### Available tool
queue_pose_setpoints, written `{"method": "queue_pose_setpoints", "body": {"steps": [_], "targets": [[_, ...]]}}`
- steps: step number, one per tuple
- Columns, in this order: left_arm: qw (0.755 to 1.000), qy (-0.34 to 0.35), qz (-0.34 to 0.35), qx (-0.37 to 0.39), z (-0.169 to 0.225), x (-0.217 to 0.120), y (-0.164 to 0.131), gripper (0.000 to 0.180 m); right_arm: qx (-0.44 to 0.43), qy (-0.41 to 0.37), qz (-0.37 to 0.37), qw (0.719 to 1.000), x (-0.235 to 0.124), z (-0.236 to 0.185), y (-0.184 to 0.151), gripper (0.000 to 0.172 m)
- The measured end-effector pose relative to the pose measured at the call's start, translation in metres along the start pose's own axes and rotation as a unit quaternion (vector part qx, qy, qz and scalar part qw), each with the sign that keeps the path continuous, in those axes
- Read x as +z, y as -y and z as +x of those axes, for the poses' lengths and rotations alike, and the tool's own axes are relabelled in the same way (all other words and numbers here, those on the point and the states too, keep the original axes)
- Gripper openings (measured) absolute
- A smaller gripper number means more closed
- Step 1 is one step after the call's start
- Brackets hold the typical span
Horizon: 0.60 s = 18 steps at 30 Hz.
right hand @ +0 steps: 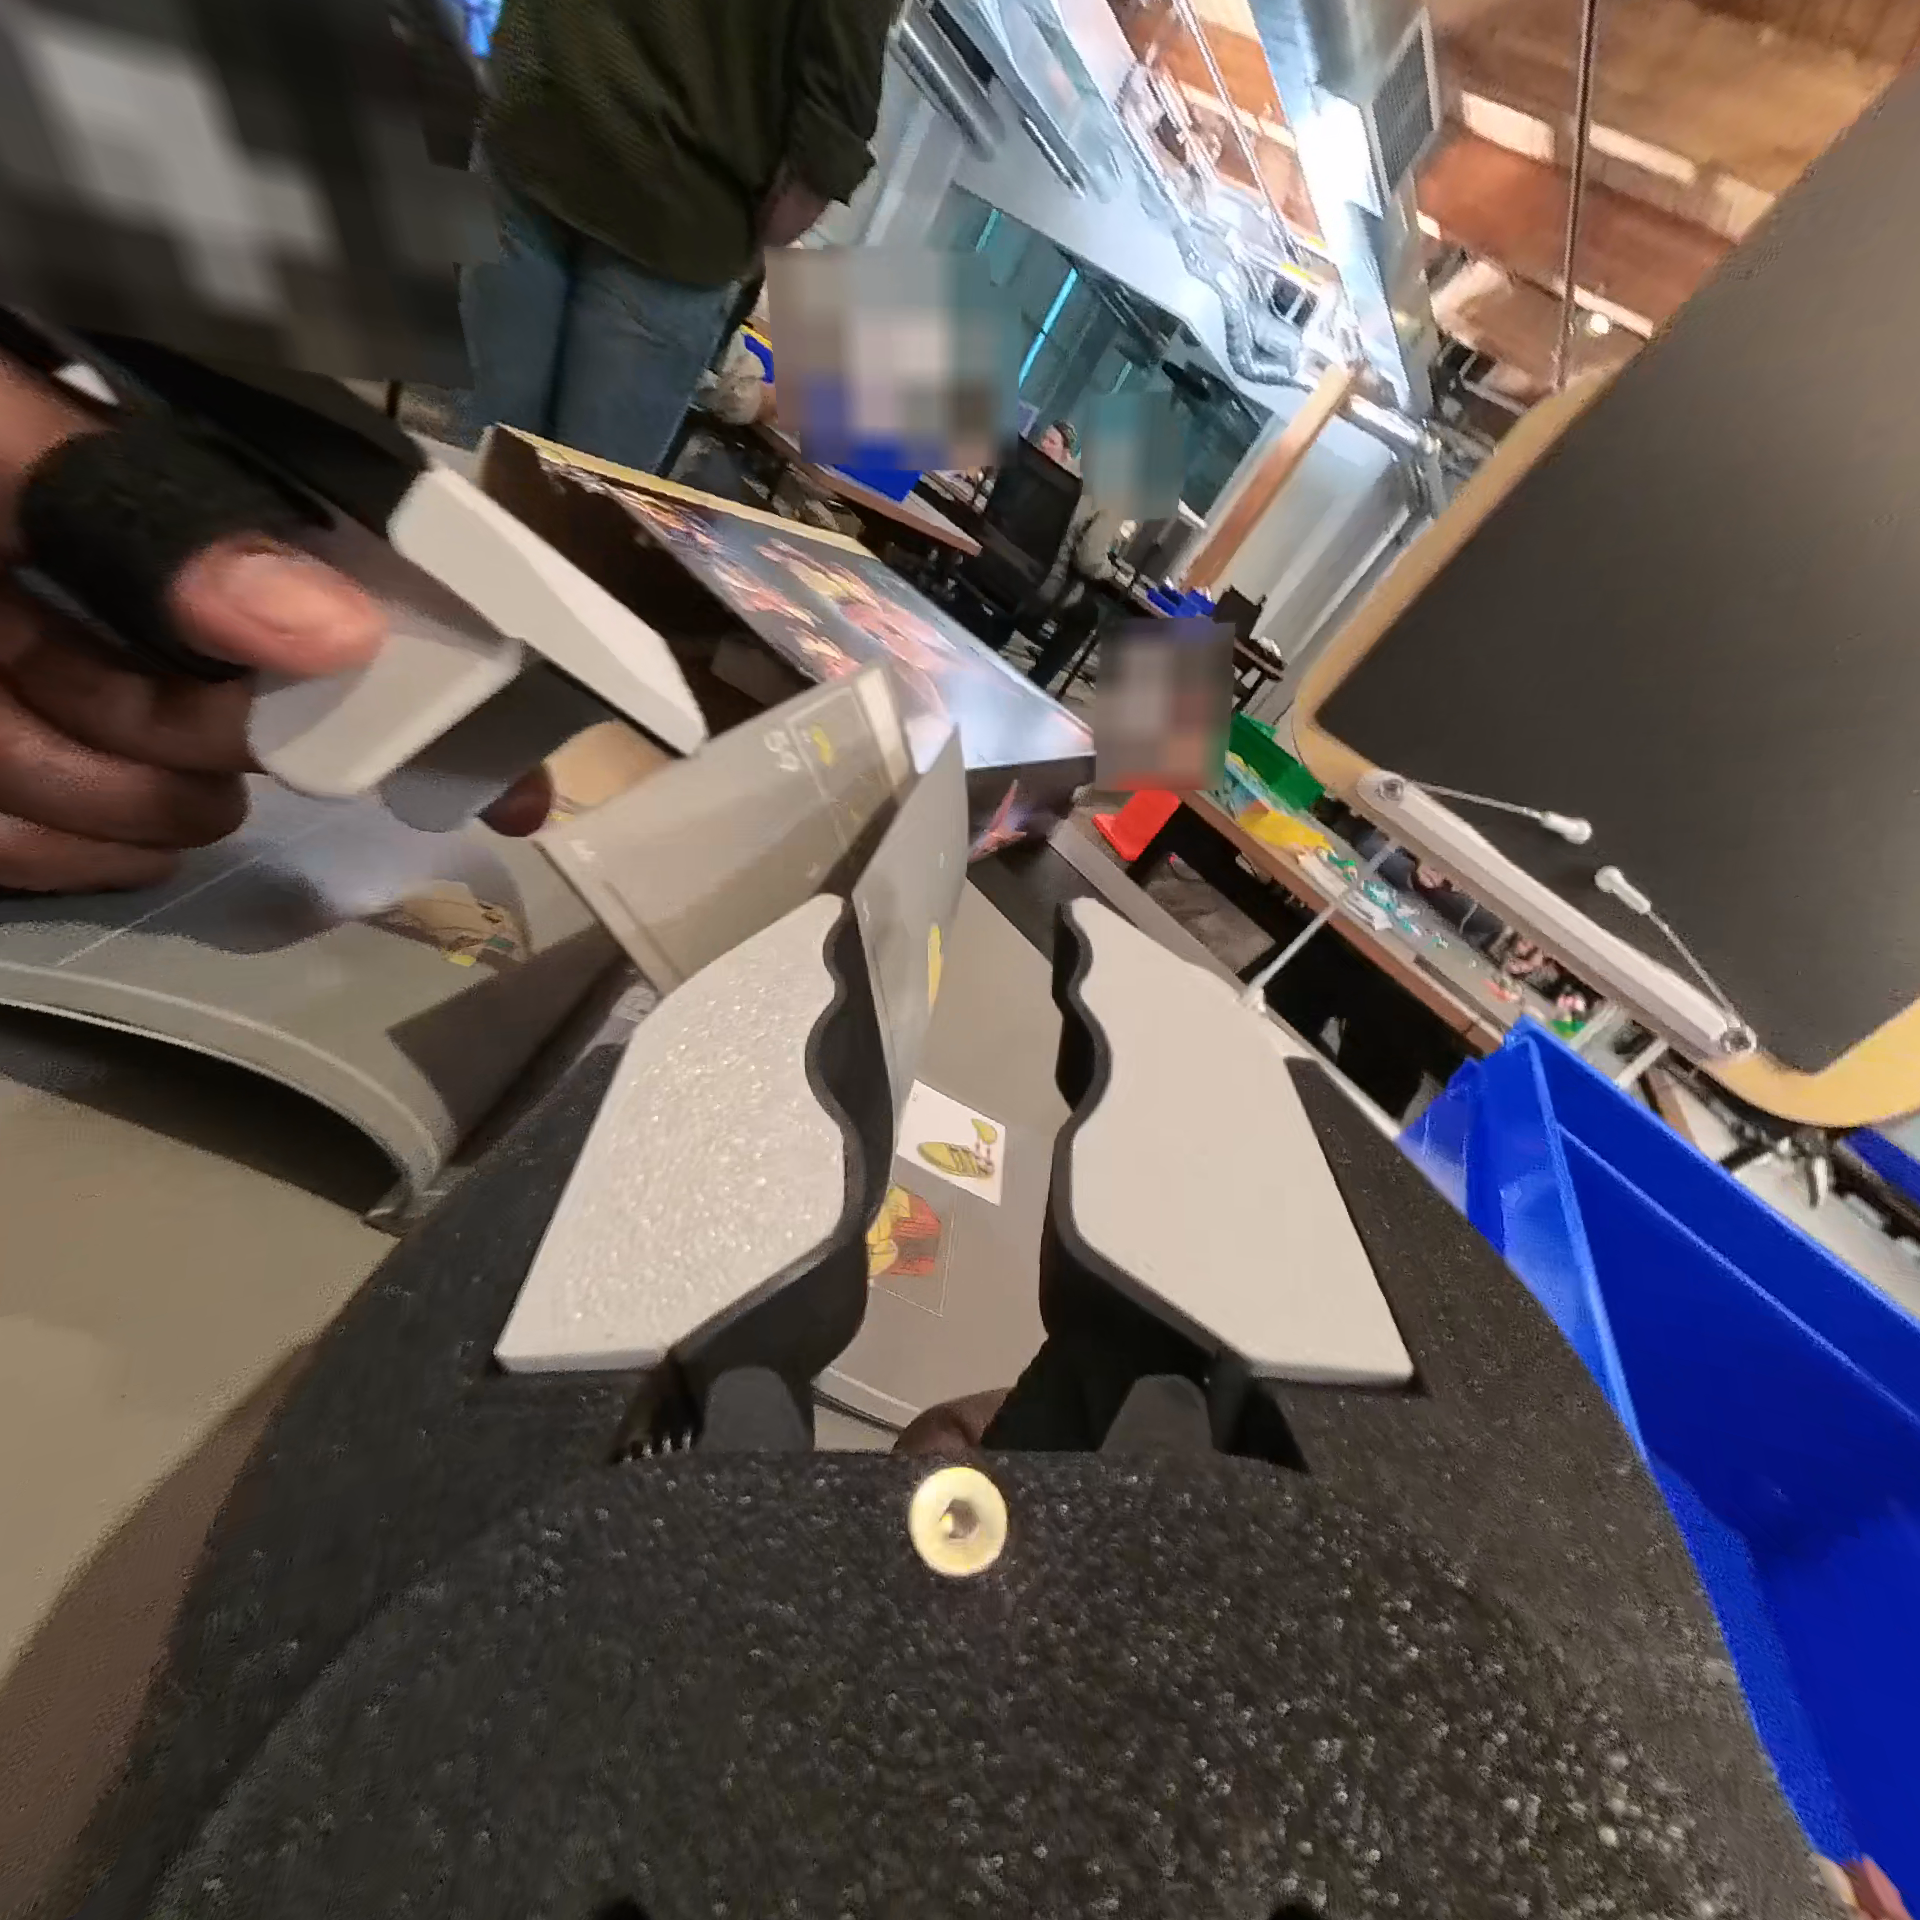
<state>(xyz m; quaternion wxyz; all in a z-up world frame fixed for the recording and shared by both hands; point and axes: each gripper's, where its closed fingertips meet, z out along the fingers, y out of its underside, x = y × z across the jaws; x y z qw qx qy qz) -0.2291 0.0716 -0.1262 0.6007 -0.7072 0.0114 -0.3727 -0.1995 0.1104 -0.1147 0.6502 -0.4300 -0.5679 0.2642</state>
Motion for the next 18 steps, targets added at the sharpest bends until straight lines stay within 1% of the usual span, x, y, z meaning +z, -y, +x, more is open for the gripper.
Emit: {"method": "queue_pose_setpoints", "body": {"steps": [2,5,9,12,15,18], "targets": [[1.000,0.000,0.003,-0.004,-0.001,-0.001,0.001,0.000,0.012,-0.009,-0.006,1.000,0.001,0.007,-0.003,0.036],[1.000,-0.001,0.010,-0.009,-0.001,-0.003,0.004,0.000,0.000,-0.014,0.015,1.000,-0.003,0.007,0.005,0.036],[1.000,-0.009,0.023,-0.018,0.000,-0.005,0.008,0.000,-0.041,0.026,0.035,0.998,-0.006,-0.017,0.011,0.036],[0.999,-0.015,0.032,-0.023,0.001,-0.007,0.011,0.000,-0.073,0.062,0.029,0.995,-0.005,-0.036,0.005,0.036],[0.999,-0.021,0.039,-0.028,0.002,-0.008,0.013,0.000,-0.106,0.065,0.013,0.992,-0.003,-0.043,-0.003,0.038],[0.998,-0.029,0.041,-0.031,0.004,-0.009,0.014,0.000,-0.122,0.052,-0.004,0.991,-0.001,-0.044,-0.009,0.038]]}}
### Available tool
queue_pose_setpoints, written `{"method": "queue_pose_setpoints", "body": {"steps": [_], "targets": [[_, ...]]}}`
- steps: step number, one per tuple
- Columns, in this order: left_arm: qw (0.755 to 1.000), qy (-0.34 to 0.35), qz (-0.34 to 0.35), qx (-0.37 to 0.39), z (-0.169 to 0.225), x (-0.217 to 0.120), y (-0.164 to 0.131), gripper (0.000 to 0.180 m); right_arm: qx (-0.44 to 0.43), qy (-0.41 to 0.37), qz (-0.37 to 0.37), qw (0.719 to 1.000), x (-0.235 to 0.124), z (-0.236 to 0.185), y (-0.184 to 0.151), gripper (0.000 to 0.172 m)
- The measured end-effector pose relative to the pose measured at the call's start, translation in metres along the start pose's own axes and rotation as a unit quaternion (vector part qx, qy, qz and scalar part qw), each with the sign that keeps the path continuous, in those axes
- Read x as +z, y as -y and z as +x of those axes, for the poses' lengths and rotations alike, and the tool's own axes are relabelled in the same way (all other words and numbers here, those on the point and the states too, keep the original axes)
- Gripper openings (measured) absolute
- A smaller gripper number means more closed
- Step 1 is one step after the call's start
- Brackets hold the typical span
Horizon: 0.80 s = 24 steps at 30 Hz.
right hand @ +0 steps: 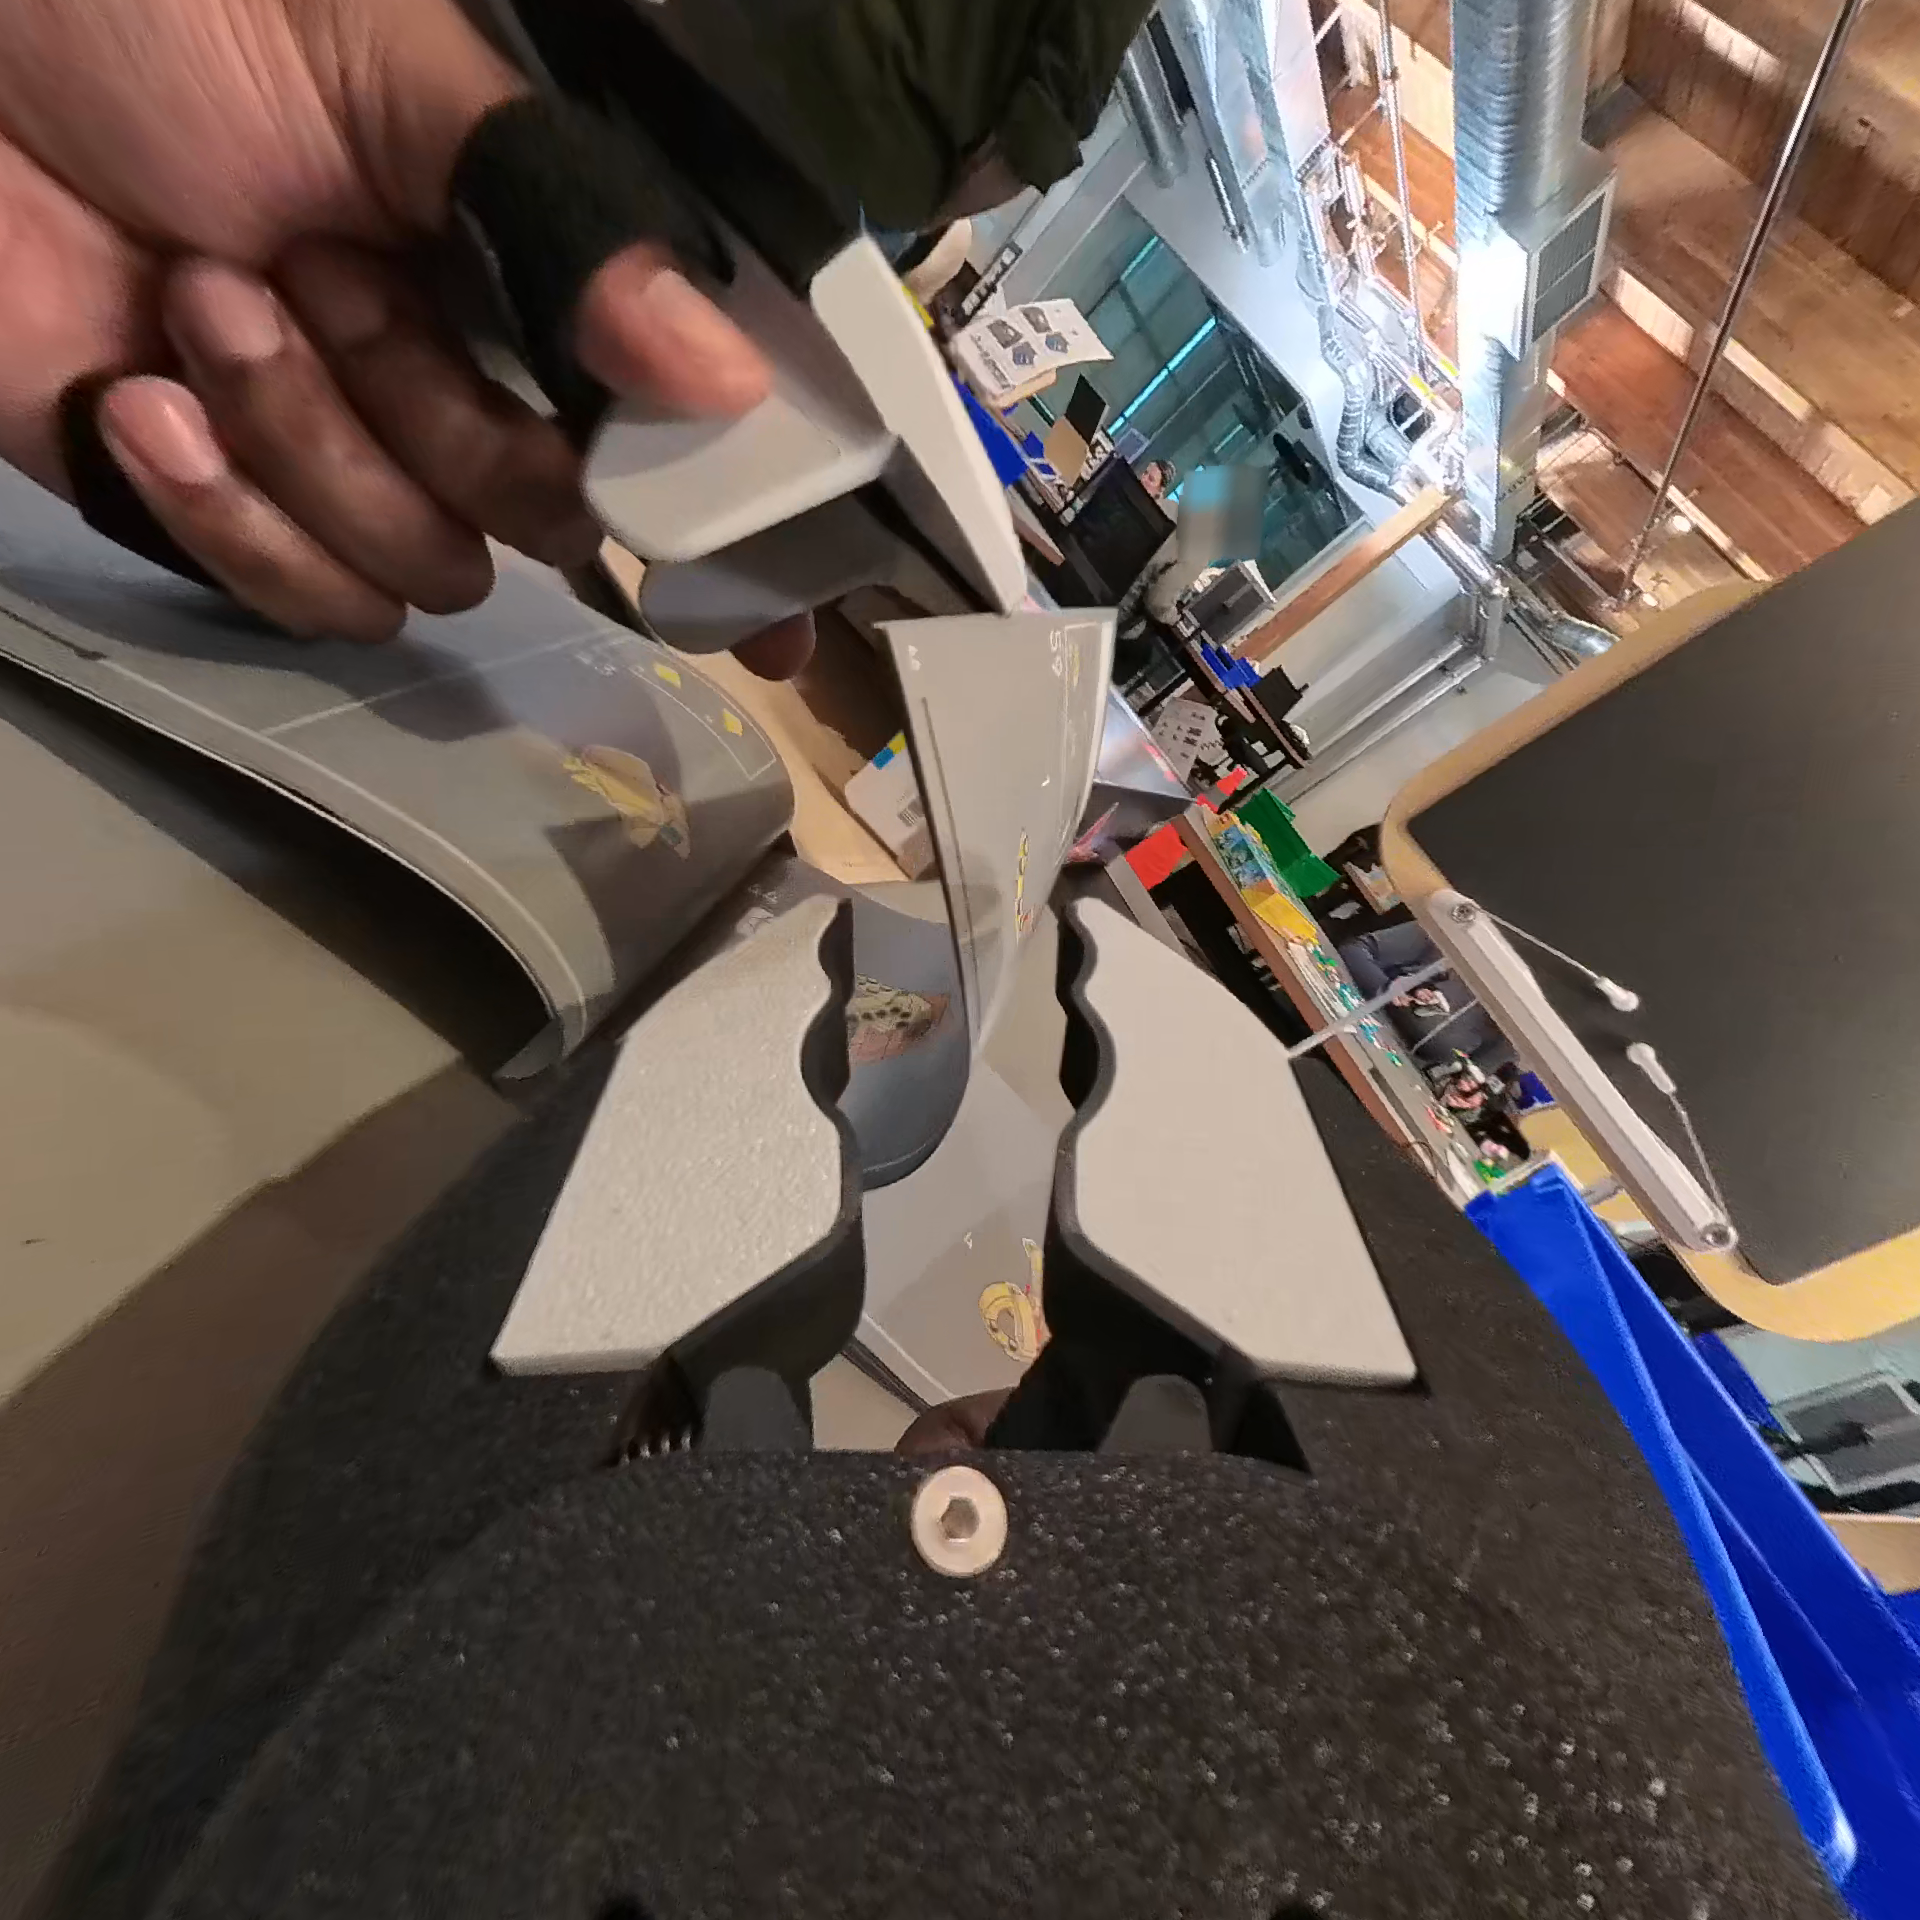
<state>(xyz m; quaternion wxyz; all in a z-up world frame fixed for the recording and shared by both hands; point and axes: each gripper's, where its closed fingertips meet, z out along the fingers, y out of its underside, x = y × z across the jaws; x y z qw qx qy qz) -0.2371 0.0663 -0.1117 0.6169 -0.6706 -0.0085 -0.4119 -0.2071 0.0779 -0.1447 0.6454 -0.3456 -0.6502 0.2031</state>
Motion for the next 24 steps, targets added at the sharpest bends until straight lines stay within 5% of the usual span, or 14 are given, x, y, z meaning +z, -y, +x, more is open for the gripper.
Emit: {"method": "queue_pose_setpoints", "body": {"steps": [24], "targets": [[0.998,-0.056,-0.017,-0.011,0.016,0.010,-0.012,0.000,0.077,0.022,-0.017,0.997,0.008,-0.005,-0.012,0.029]]}}
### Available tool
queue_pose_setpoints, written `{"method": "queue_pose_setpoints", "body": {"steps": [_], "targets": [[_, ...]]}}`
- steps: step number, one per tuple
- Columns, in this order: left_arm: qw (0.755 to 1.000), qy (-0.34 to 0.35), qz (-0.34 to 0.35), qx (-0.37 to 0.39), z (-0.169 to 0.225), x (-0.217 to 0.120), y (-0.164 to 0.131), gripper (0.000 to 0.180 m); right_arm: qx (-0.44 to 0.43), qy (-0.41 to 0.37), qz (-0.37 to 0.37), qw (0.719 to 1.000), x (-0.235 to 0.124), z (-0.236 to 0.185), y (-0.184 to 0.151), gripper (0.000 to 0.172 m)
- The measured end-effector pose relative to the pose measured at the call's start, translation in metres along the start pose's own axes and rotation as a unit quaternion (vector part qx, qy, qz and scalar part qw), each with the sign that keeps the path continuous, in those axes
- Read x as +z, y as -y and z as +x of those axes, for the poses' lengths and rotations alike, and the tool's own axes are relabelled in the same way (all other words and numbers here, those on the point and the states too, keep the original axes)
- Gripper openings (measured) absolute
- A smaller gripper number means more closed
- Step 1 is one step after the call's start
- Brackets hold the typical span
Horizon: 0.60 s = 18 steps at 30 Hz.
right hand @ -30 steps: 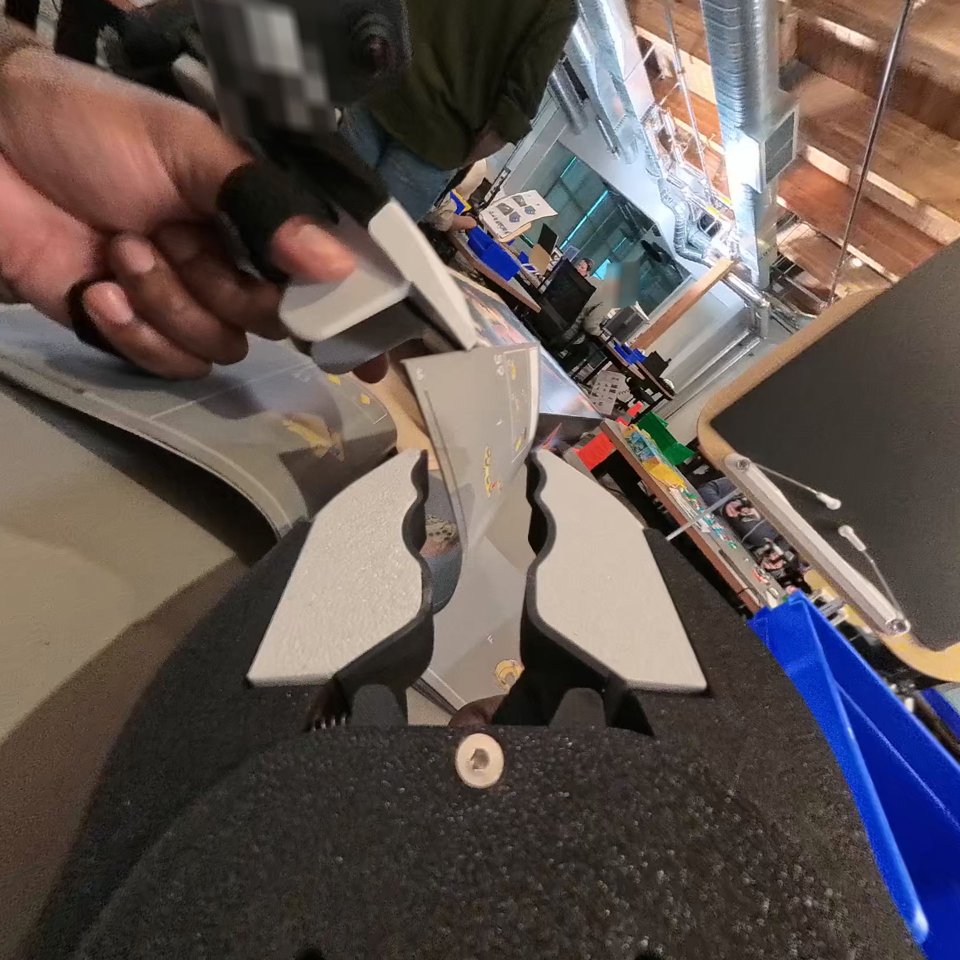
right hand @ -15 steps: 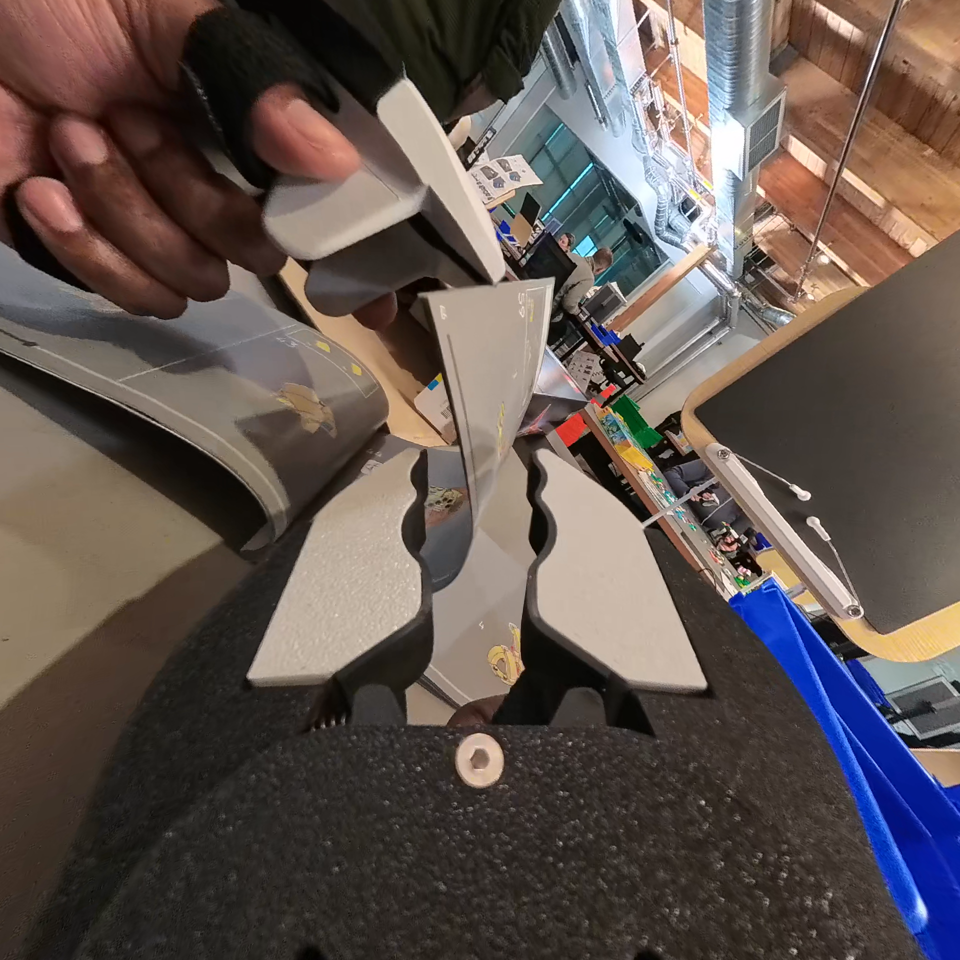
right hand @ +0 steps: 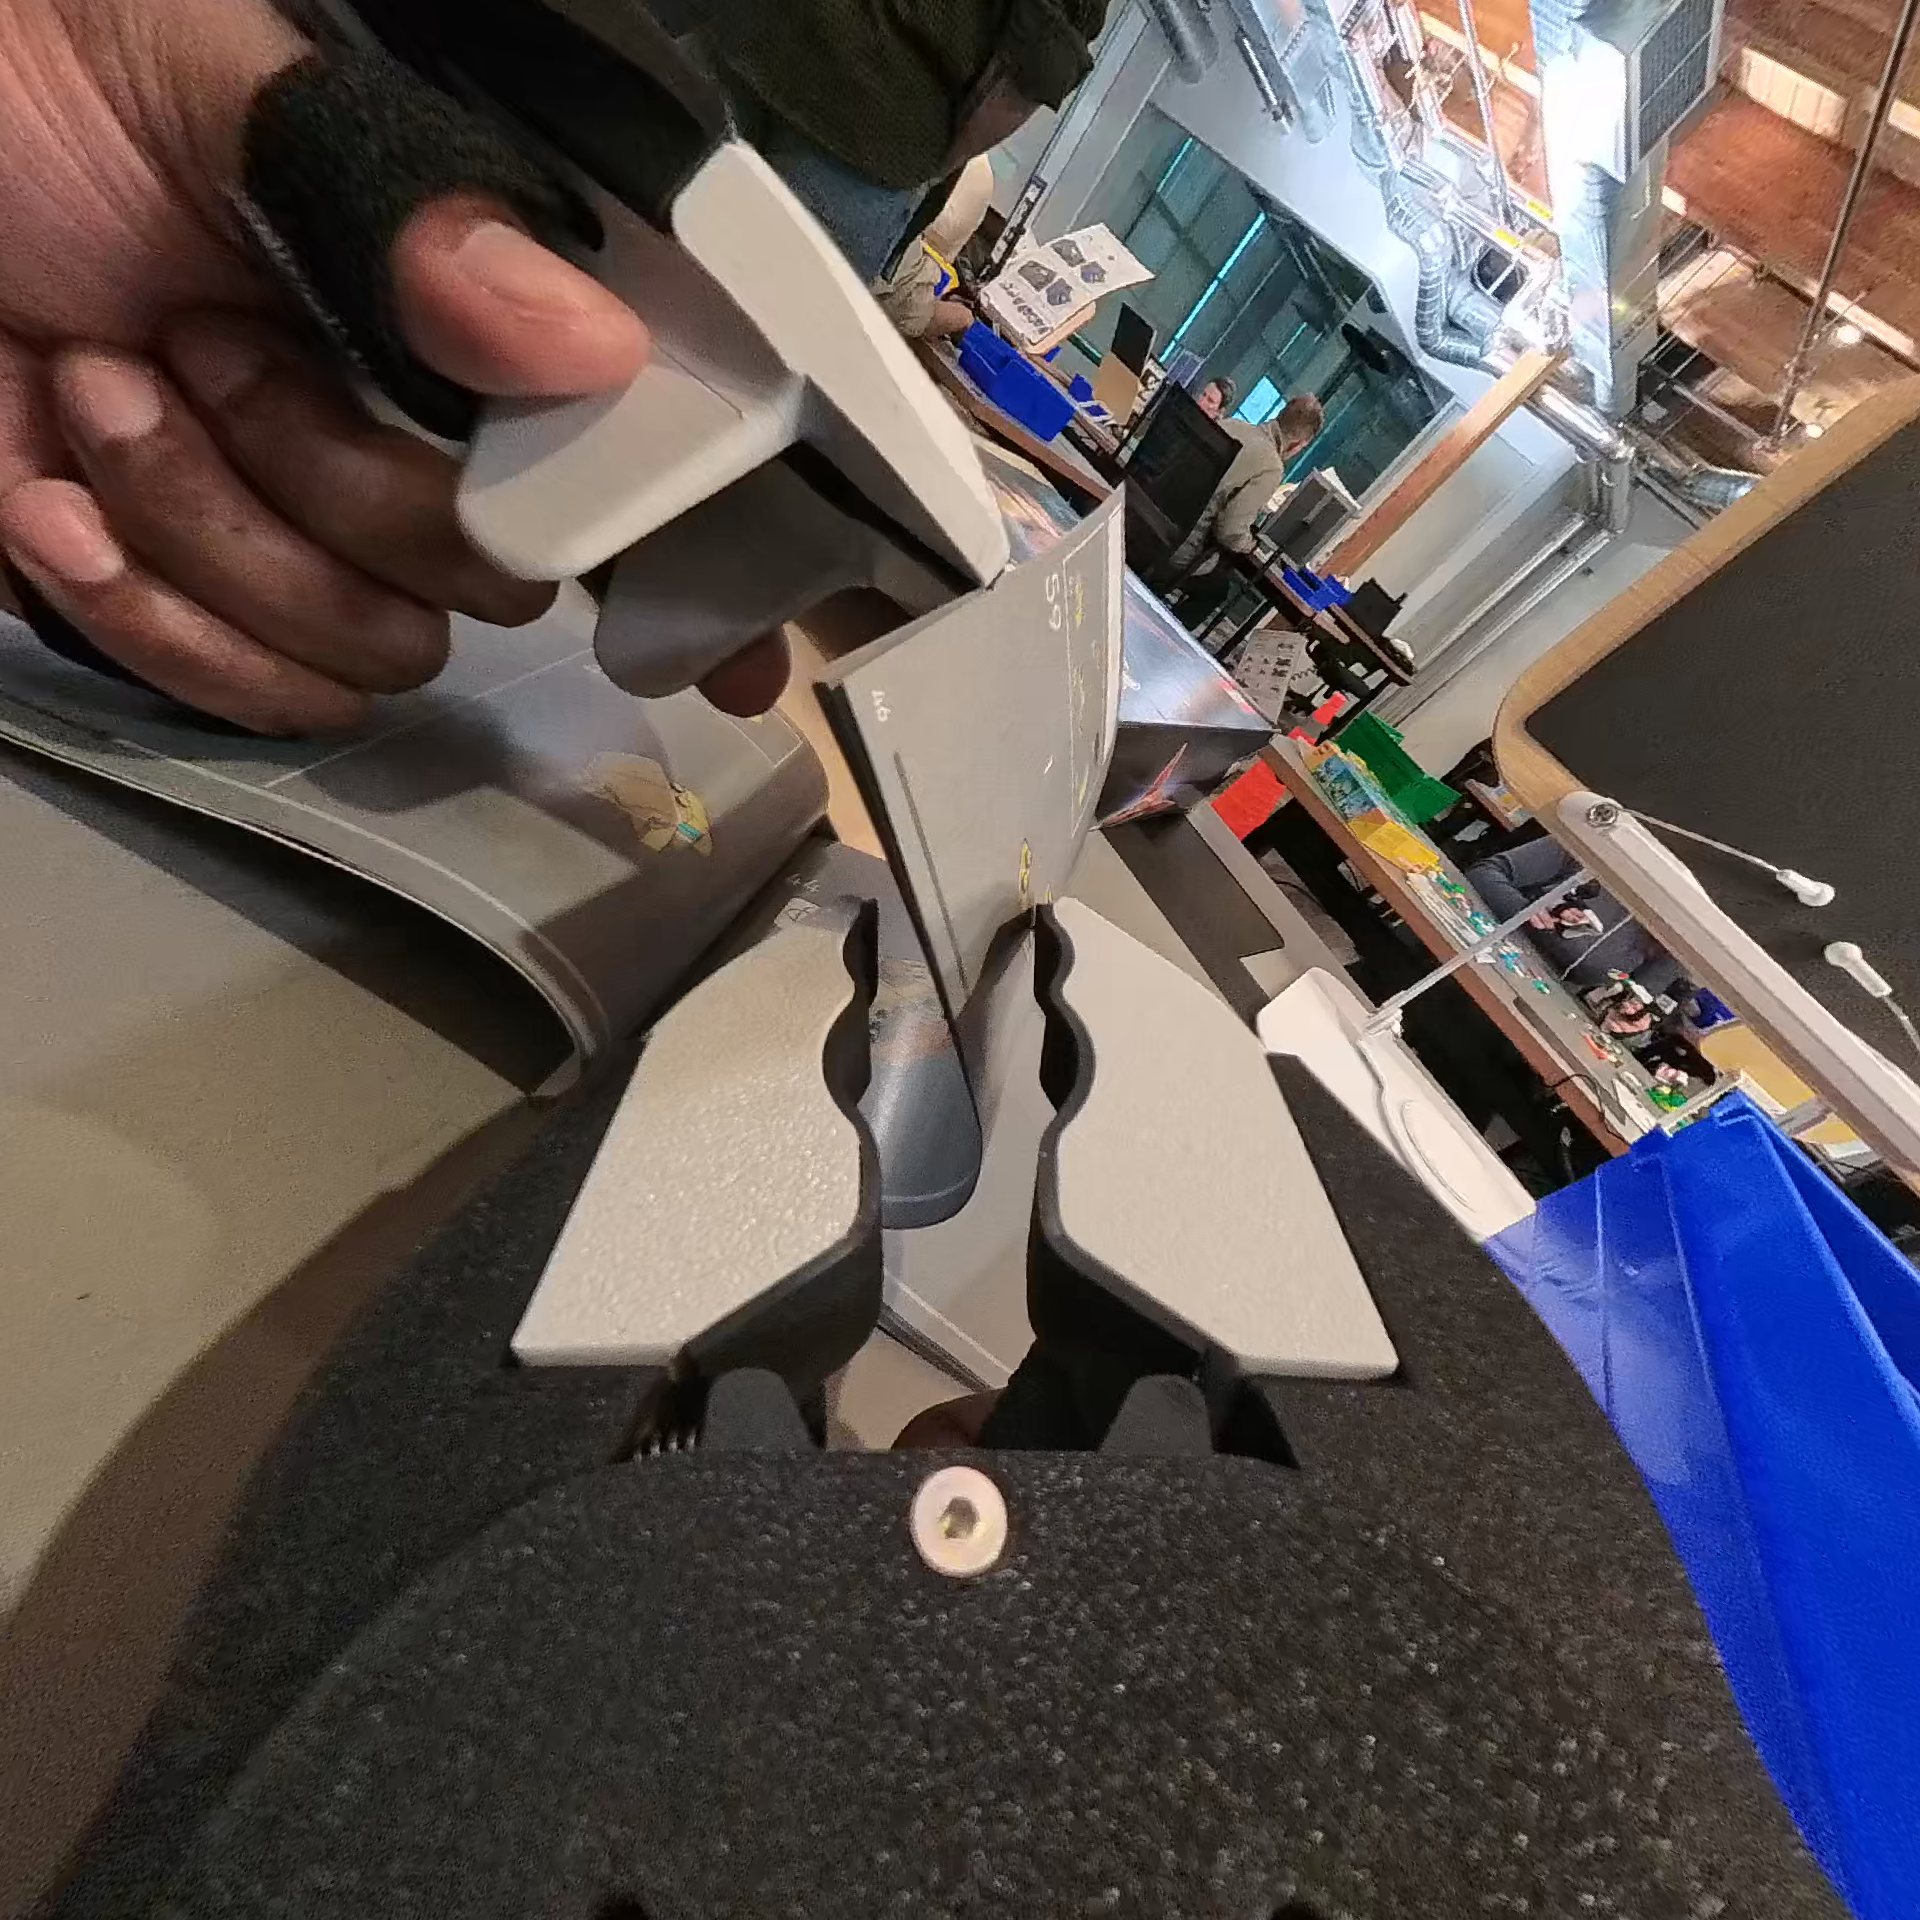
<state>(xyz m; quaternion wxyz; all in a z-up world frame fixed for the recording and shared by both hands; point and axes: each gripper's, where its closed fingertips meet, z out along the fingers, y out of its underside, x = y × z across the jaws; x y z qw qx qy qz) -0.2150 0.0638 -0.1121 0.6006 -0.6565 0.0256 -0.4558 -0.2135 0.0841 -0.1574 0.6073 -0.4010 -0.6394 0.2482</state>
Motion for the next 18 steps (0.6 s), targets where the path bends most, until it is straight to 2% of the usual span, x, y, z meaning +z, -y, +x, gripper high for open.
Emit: {"method": "queue_pose_setpoints", "body": {"steps": [18], "targets": [[0.999,-0.017,0.020,-0.022,0.0012,0.0000,0.0037,0.000,0.024,0.022,0.011,0.999,0.0000,-0.0070,0.0041,0.028]]}}
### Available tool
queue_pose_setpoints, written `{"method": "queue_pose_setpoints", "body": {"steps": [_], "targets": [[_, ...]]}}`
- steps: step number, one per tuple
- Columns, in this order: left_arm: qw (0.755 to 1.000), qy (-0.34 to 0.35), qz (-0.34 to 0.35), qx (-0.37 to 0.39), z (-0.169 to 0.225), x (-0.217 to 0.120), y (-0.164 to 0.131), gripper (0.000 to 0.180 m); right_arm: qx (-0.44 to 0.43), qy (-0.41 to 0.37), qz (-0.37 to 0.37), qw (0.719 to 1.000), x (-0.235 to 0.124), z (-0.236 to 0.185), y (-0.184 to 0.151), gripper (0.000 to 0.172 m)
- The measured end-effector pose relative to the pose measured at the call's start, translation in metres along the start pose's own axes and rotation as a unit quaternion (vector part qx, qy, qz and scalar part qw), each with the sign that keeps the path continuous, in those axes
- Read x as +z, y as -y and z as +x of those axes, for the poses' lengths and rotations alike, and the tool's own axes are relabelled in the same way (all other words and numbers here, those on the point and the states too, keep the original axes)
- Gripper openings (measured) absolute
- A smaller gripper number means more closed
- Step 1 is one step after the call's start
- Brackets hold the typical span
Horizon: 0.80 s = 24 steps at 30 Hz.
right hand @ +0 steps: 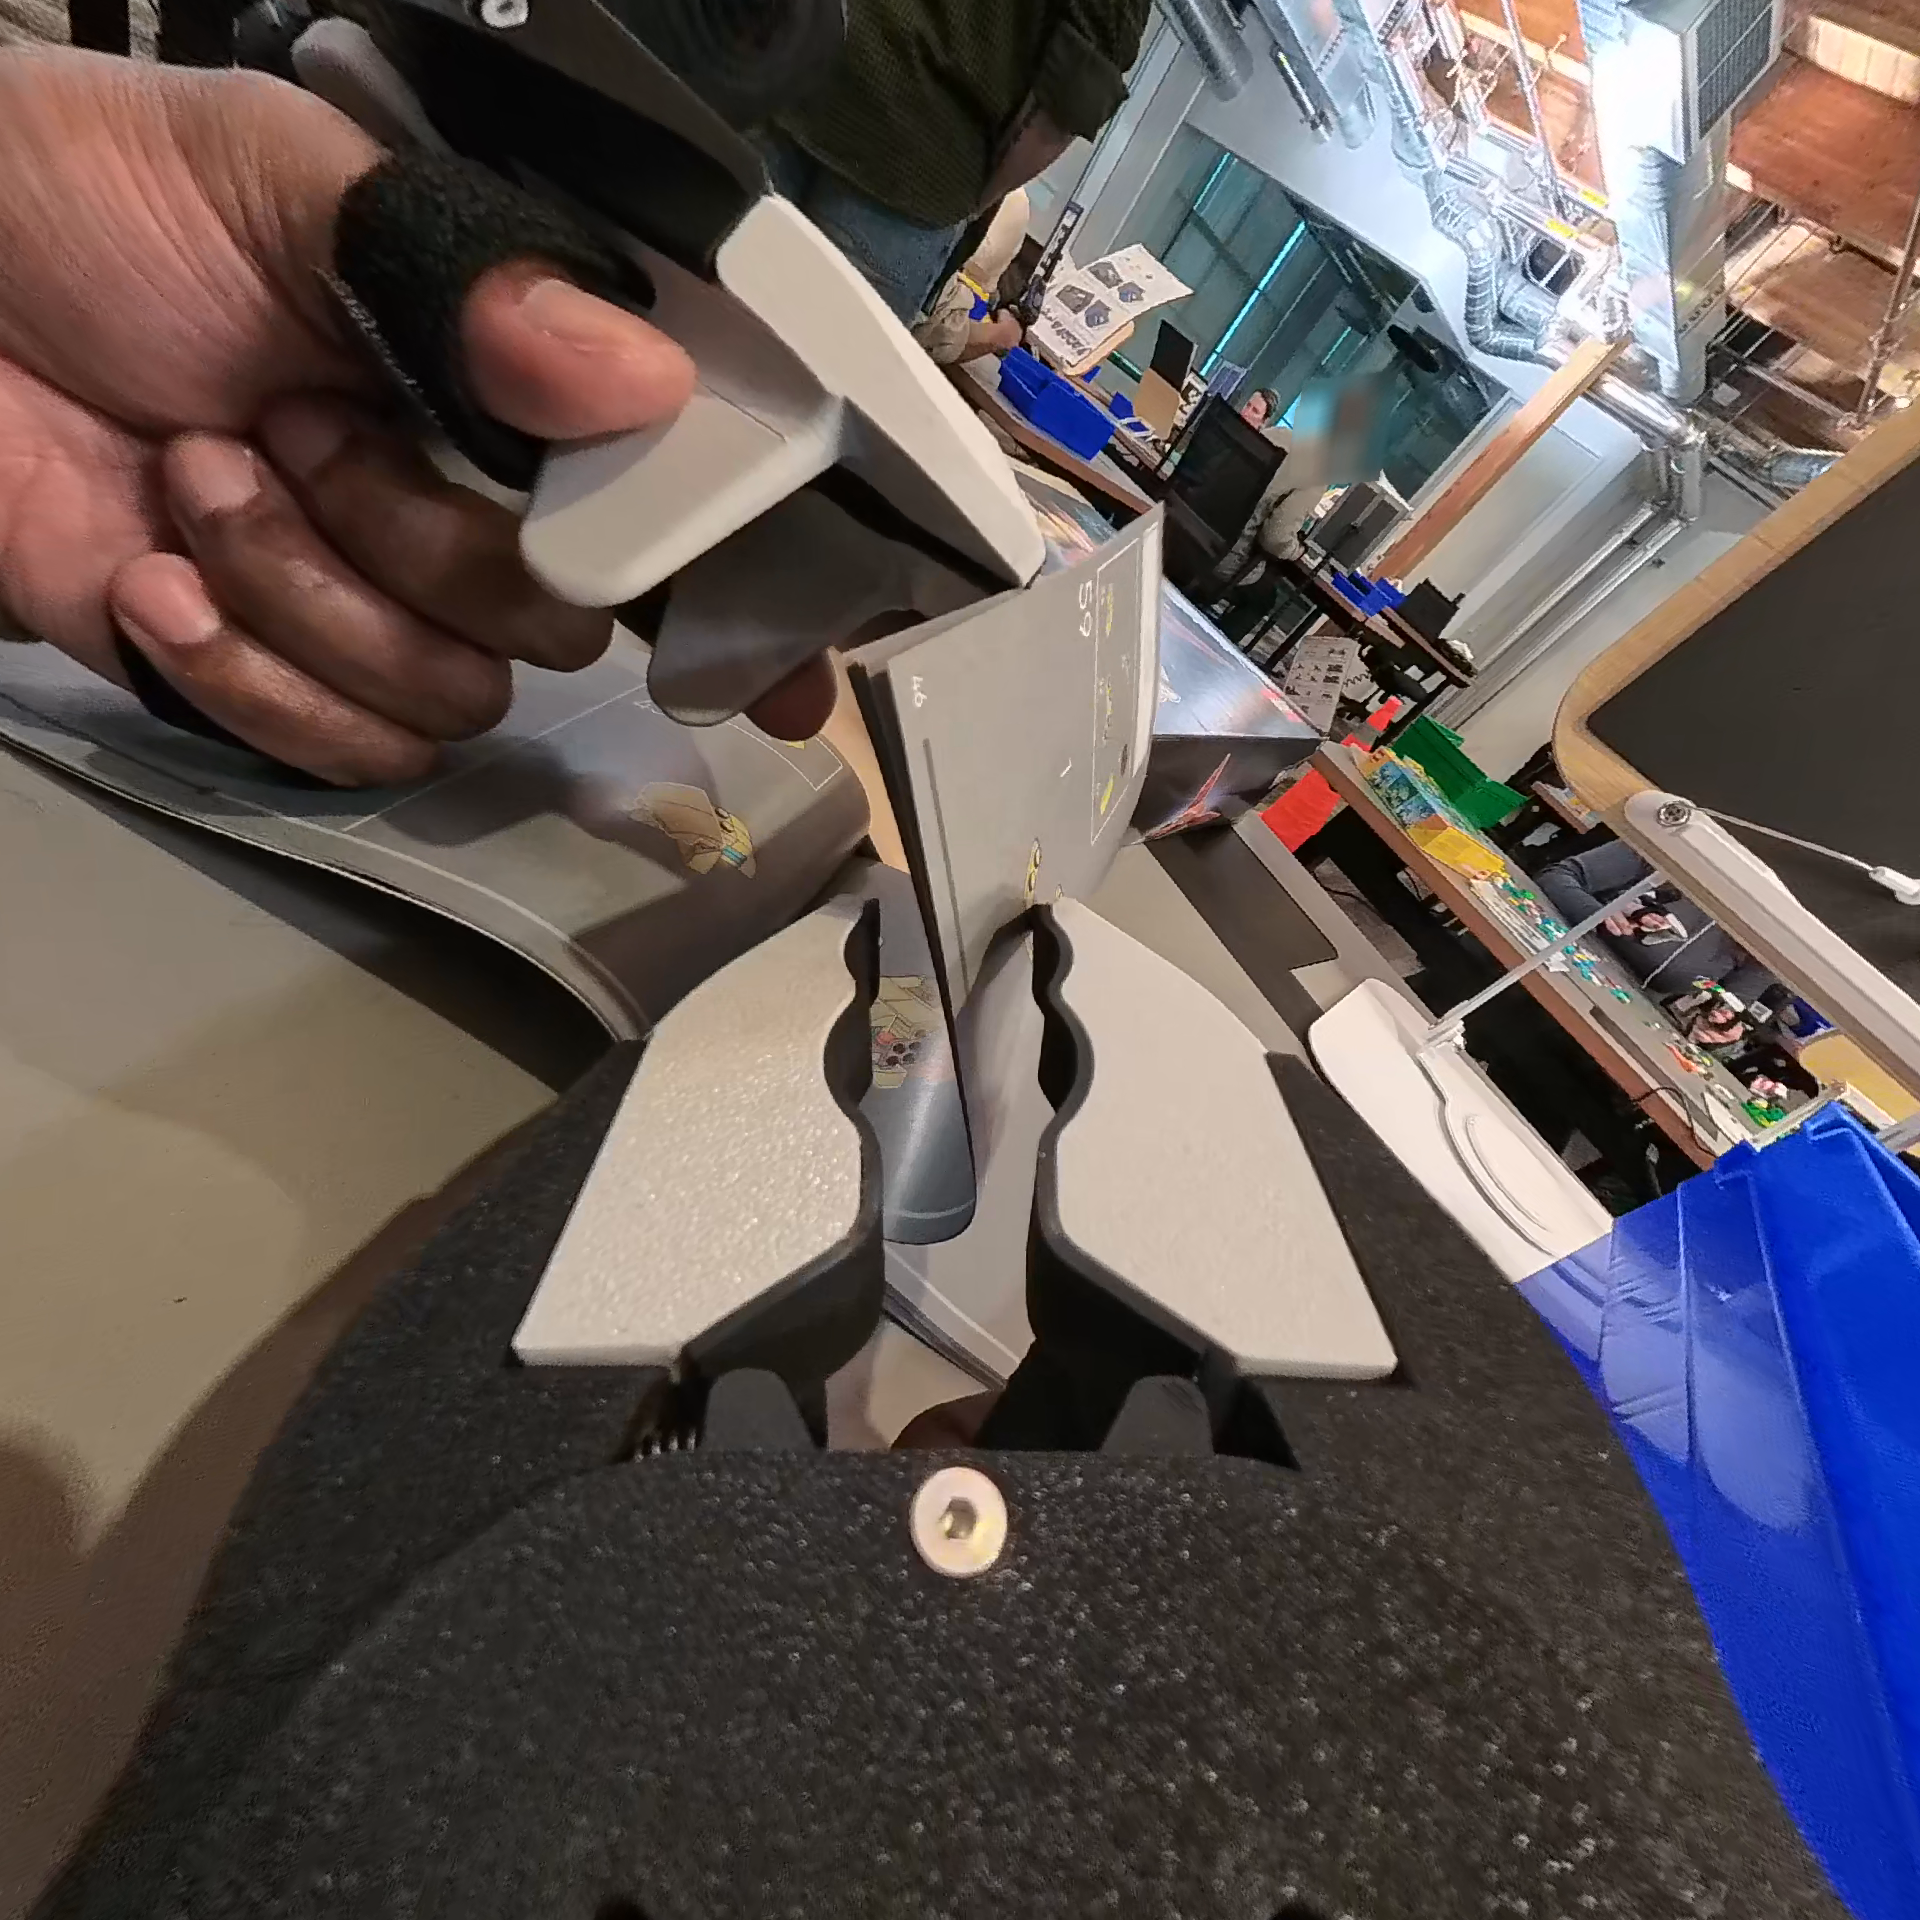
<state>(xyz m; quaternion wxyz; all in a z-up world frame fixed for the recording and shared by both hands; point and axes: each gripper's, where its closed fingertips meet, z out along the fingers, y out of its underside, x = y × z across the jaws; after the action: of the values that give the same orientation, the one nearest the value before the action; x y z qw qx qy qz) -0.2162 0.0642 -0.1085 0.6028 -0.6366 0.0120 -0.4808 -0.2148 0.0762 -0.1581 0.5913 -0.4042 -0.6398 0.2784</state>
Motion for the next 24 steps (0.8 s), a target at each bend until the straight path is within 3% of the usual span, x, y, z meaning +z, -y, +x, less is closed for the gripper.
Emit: {"method": "queue_pose_setpoints", "body": {"steps": [24], "targets": [[1.000,-0.001,0.003,-0.004,-0.0007,0.0000,0.0002,0.000,0.003,0.006,0.000,1.000,0.0020,-0.0019,-0.0003,0.029]]}}
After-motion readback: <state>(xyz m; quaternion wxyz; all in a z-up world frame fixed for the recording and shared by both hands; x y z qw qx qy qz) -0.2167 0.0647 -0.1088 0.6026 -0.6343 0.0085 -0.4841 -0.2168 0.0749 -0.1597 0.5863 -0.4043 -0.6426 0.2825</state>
